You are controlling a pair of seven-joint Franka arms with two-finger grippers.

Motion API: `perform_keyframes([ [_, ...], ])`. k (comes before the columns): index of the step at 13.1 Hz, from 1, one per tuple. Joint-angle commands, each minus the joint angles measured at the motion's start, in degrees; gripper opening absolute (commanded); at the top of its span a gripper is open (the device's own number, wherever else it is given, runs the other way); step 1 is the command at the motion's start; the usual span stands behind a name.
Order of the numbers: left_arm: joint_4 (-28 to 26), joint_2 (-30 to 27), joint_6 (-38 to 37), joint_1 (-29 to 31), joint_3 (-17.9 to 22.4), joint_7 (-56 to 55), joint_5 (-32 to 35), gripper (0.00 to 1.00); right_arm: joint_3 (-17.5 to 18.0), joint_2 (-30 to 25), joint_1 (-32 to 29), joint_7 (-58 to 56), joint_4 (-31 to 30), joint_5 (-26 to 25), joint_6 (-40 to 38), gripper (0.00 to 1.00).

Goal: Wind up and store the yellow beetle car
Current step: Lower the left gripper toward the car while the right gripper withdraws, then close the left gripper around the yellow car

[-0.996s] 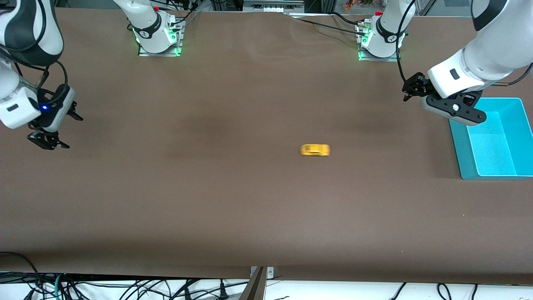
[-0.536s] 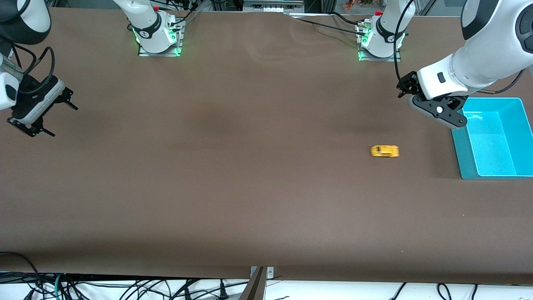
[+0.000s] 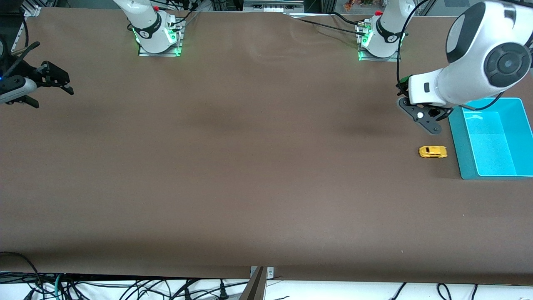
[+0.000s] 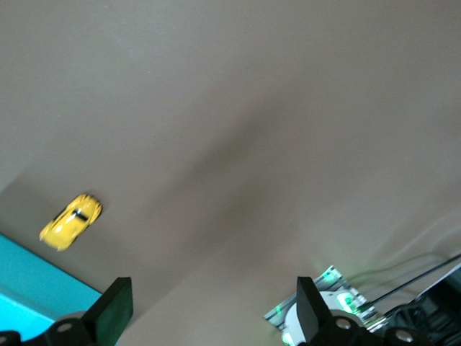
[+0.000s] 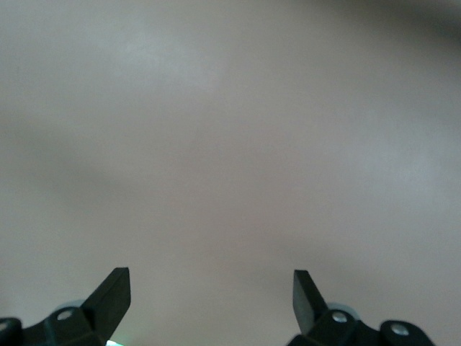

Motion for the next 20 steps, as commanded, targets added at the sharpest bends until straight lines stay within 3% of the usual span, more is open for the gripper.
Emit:
perform_keyframes([
  [1,-2.2,0.3,4.0,3.6,-0.2,12.9,1.1,1.00,2.4,-0.3,0.1,13.6,2.2,0.9,-4.2,1.00],
  [4,-5.0,1.9,7.6,7.5,-0.1,23.9,2.4,1.00,3.3,0.1,0.2,17.4,3.0,0.9,-4.7,1.00],
  [7,-11.1,2.3,17.6,12.1,-0.1,37.0,4.1,1.00,3.5,0.4,0.4,17.5,4.3,0.6,-4.9,1.00],
  [9,-13.3,5.3,21.0,12.6,-0.1,42.0,10.7,1.00,3.4,0.4,0.4,18.0,4.4,0.3,-6.2,1.00],
  [14,-20.2,8.8,38.1,18.2,-0.1,47.0,19.7,1.00,3.5,0.9,0.4,19.4,4.7,-1.5,-6.1,1.00],
  [18,-28.9,10.6,58.5,24.3,-0.1,46.7,27.9,1.00,3.4,0.9,0.4,19.2,5.7,-2.4,-6.2,1.00],
  [20,-27.7,15.1,63.8,25.9,0.1,46.2,29.4,1.00,3.3,0.9,0.3,19.2,6.0,-2.5,-6.1,1.00],
])
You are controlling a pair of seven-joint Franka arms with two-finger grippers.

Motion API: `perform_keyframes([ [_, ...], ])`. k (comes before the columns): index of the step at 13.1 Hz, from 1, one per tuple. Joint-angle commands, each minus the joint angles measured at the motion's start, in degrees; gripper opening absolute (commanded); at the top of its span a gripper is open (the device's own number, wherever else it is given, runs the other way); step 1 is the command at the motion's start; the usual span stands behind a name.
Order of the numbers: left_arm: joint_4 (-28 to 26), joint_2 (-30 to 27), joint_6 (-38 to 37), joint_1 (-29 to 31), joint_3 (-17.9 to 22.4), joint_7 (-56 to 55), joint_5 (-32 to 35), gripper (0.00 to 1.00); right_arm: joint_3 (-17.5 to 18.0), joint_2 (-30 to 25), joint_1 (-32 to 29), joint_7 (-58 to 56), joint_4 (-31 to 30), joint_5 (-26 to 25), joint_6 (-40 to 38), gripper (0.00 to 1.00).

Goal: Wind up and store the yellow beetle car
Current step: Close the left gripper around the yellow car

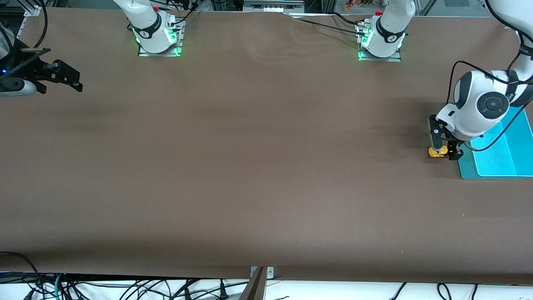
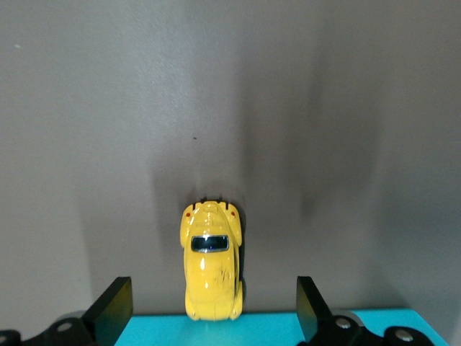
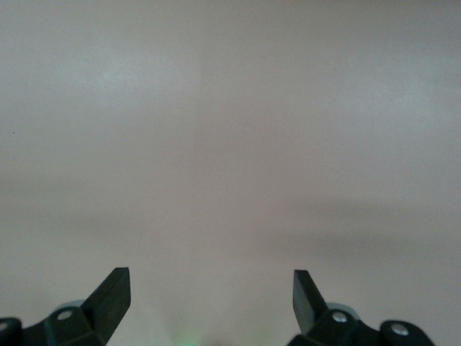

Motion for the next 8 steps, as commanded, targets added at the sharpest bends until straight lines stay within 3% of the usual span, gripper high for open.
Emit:
perform_keyframes([
  [1,0.5,4.3,6.7,1.8,-0.5,0.1,3.2,1.00,0.0,0.7,-0.1,1.0,2.3,-0.7,-1.5,1.00],
  [8,3.6,9.3,11.0,5.3,-0.2,0.1,8.5,0.95,-0.2,1.0,-0.3,0.8,3.5,-0.6,-1.5,1.00],
])
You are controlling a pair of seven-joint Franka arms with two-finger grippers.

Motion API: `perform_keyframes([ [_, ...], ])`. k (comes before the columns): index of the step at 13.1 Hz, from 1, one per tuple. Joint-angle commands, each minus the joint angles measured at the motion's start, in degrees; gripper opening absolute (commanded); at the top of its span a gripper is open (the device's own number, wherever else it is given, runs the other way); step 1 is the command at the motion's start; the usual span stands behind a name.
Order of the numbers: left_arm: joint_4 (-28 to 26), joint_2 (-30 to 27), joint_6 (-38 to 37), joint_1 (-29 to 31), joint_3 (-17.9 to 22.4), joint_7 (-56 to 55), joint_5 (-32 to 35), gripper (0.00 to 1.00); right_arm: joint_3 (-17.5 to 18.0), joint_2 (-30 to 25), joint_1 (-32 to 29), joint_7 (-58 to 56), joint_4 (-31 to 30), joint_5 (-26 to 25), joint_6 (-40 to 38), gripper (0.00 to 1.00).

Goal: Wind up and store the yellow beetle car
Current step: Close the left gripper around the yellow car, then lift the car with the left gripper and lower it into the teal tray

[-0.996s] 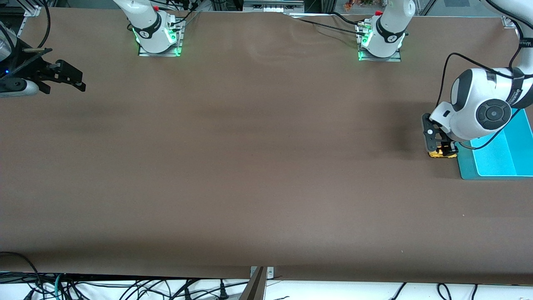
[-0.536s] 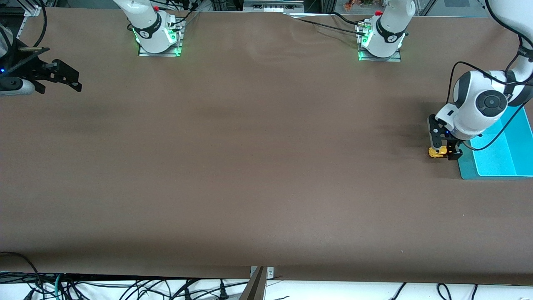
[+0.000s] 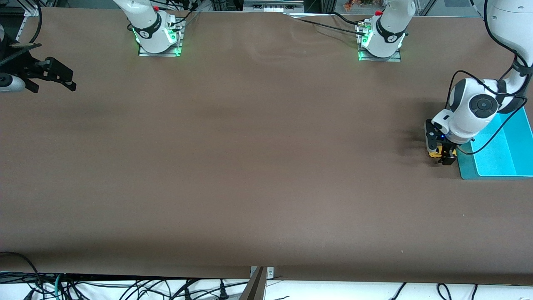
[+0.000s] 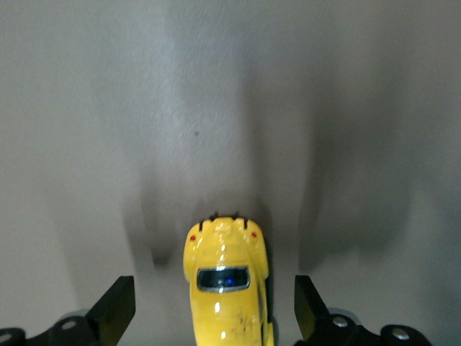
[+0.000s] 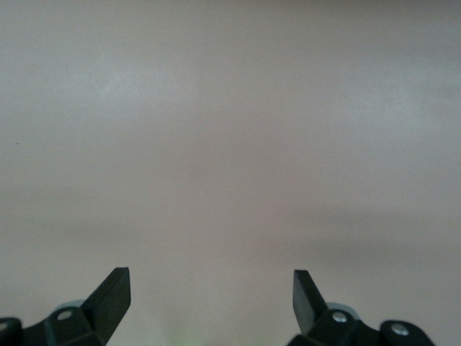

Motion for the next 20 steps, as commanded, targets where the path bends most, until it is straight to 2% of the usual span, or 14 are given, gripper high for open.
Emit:
perform_keyframes([
  [1,2.2,2.1,0.7,2.5,-0.3,0.2,2.5,0.89,0.0,0.9,-0.2,0.8,1.9,-0.6,-1.5,1.00],
  [4,2.2,2.3,0.7,2.8,-0.3,0.3,3.4,0.45,0.0,0.9,-0.2,0.9,2.0,-0.5,-1.6,1.00],
  [6,2.2,2.1,0.7,2.8,-0.5,1.3,3.5,0.32,0.0,0.9,-0.2,1.1,2.0,-0.3,-1.5,1.00],
  [8,2.2,0.7,0.5,2.8,-1.0,4.9,3.2,0.11,0.0,0.9,-0.2,1.1,2.0,-0.2,-1.5,1.00],
  [9,2.3,0.4,0.3,2.8,-1.0,4.9,3.0,0.08,0.0,0.9,-0.2,1.2,2.0,-0.1,-1.5,1.00],
  [11,2.2,-1.0,-0.6,2.8,-2.0,4.9,2.8,0.08,-0.5,0.9,-0.6,0.8,2.1,-0.2,-1.5,1.00],
  [13,2.9,-4.5,-4.9,2.8,-3.7,4.8,2.7,0.09,-2.0,0.9,-0.6,0.6,2.2,0.2,-1.6,1.00],
  [17,12.8,-6.5,-31.0,2.8,-12.2,5.3,-8.8,0.11,-1.9,0.8,-0.6,0.7,2.2,0.2,-1.6,1.00],
  [19,19.9,-6.2,-43.1,2.8,-13.2,5.5,-10.5,0.12,-1.8,0.9,-0.6,0.7,3.2,0.2,-1.6,1.00],
  [20,21.8,-6.1,-45.9,3.4,-12.7,6.2,-10.4,0.13,-1.8,0.9,-0.5,0.7,3.3,0.2,-1.5,1.00],
])
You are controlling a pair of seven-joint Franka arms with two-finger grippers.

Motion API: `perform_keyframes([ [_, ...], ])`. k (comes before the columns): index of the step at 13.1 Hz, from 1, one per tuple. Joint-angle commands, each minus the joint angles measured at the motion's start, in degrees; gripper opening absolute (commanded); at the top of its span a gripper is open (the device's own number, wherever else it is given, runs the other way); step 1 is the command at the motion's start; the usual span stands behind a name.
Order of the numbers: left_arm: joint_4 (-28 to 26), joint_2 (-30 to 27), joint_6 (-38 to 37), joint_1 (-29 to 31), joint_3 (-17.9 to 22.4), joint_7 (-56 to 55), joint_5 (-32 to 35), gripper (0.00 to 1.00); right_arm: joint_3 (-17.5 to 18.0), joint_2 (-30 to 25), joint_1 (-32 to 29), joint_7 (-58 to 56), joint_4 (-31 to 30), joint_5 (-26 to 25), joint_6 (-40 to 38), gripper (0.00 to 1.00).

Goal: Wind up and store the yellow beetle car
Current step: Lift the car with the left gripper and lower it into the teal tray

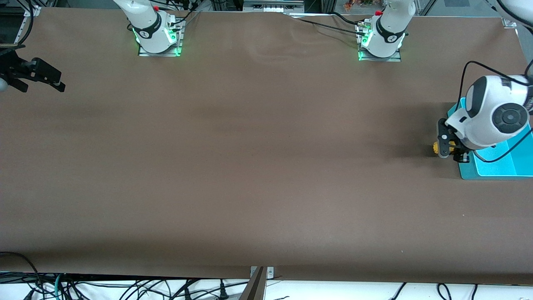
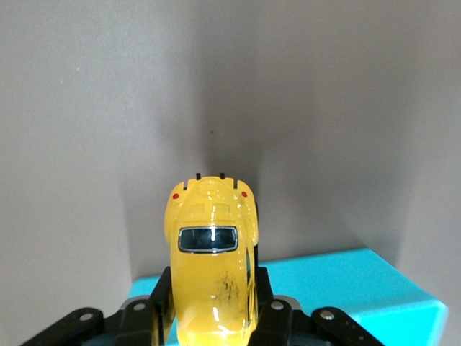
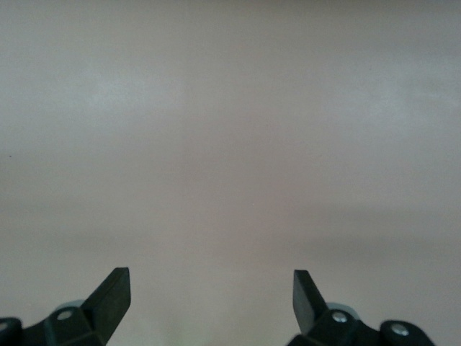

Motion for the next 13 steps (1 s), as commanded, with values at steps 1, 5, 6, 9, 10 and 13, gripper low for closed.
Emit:
perform_keyframes([
  [1,5.0,0.8,-6.3,4.0,0.5,5.4,-1.4,0.14,0.2,0.7,-0.2,0.6,2.3,0.2,-1.5,1.00],
  [5,4.4,5.0,3.2,15.3,0.4,17.7,2.9,0.19,0.3,0.7,0.0,0.7,2.3,0.2,-1.6,1.00],
  [6,4.3,6.8,6.3,17.4,0.4,19.0,3.5,0.19,0.3,0.7,0.1,0.8,2.3,0.2,-1.5,1.00],
  [9,4.1,13.7,16.0,22.8,0.5,22.1,4.7,0.19,0.2,1.1,0.0,0.7,2.3,0.1,-1.4,1.00],
  [10,4.1,14.7,16.6,23.7,0.4,22.0,4.7,0.33,0.2,1.1,0.0,0.7,2.3,0.2,-1.5,1.00],
  [13,4.5,13.2,14.7,23.1,-0.1,21.5,4.7,1.00,0.1,1.1,0.0,0.7,2.5,0.2,-1.5,1.00],
])
